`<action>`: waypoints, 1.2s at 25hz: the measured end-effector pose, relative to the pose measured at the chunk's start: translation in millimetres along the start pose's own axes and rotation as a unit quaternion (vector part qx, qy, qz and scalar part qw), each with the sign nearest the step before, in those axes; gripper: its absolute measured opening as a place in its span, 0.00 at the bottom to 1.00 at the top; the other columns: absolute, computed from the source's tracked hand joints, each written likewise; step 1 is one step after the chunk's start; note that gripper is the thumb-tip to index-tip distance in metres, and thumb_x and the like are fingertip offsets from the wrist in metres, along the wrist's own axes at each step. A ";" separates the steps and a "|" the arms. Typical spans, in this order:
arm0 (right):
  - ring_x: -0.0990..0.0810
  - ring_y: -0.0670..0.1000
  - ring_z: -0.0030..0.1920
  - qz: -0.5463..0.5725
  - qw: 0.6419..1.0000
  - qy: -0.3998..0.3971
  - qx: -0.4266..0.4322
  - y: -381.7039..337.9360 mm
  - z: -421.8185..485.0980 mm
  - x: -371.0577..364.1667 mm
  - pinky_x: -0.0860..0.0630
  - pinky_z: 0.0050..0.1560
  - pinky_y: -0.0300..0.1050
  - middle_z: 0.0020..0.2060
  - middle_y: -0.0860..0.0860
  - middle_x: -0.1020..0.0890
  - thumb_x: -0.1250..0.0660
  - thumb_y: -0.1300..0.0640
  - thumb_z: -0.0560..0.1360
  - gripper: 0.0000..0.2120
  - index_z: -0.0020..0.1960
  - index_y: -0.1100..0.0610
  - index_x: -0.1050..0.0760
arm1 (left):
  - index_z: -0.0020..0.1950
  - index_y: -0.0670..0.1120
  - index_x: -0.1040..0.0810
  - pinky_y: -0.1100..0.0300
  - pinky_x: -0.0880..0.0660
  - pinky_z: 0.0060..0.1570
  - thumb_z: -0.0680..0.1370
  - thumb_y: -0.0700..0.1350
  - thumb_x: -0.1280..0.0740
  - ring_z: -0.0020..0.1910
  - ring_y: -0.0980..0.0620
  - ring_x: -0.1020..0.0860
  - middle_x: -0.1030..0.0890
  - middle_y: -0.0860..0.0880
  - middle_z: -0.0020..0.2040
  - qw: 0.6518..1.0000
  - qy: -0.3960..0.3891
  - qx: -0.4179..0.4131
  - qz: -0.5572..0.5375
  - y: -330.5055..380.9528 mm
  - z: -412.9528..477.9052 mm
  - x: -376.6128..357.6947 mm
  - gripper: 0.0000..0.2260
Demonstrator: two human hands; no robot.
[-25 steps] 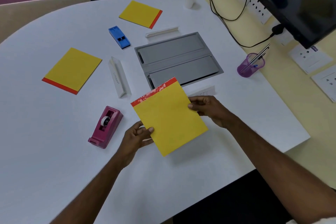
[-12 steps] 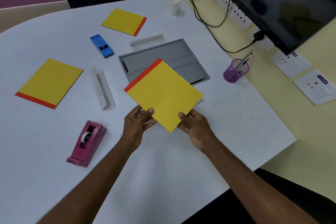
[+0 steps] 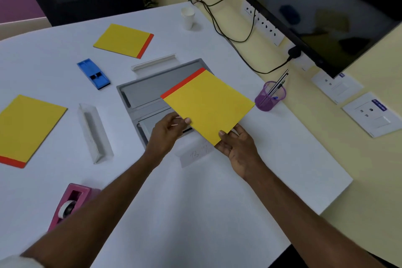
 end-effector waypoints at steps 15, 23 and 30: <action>0.20 0.54 0.43 0.068 0.987 0.146 0.021 -56.4 184.4 47.1 0.19 0.39 0.46 0.46 0.56 0.21 0.40 0.73 0.80 0.16 0.64 0.61 0.29 | 0.82 0.45 0.46 0.50 0.48 0.80 0.83 0.63 0.56 0.82 0.51 0.48 0.45 0.47 0.83 0.826 -0.053 -0.181 0.531 -85.8 139.4 -14.1 0.33; 0.20 0.61 0.58 -0.125 0.948 0.286 0.069 -69.5 251.4 84.9 0.21 0.60 0.56 0.59 0.62 0.21 0.34 0.69 0.78 0.15 0.63 0.64 0.29 | 0.83 0.49 0.48 0.49 0.49 0.81 0.86 0.59 0.56 0.83 0.53 0.52 0.47 0.51 0.83 0.795 -0.022 -0.193 0.574 -98.0 143.1 -9.6 0.27; 0.45 0.59 0.79 -0.659 0.699 0.207 0.187 -70.2 263.5 33.6 0.44 0.78 0.57 0.79 0.58 0.40 0.37 0.59 0.81 0.25 0.77 0.55 0.37 | 0.83 0.50 0.48 0.51 0.52 0.81 0.85 0.61 0.56 0.82 0.56 0.54 0.48 0.53 0.83 0.800 -0.019 -0.186 0.571 -101.7 146.3 -7.4 0.28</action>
Point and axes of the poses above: each hand's wrist, its own z-axis towards the middle knuckle, its own x-axis out of the back of the hand, y = z × x, the point moved 9 cm from there along z, towards the middle knuckle
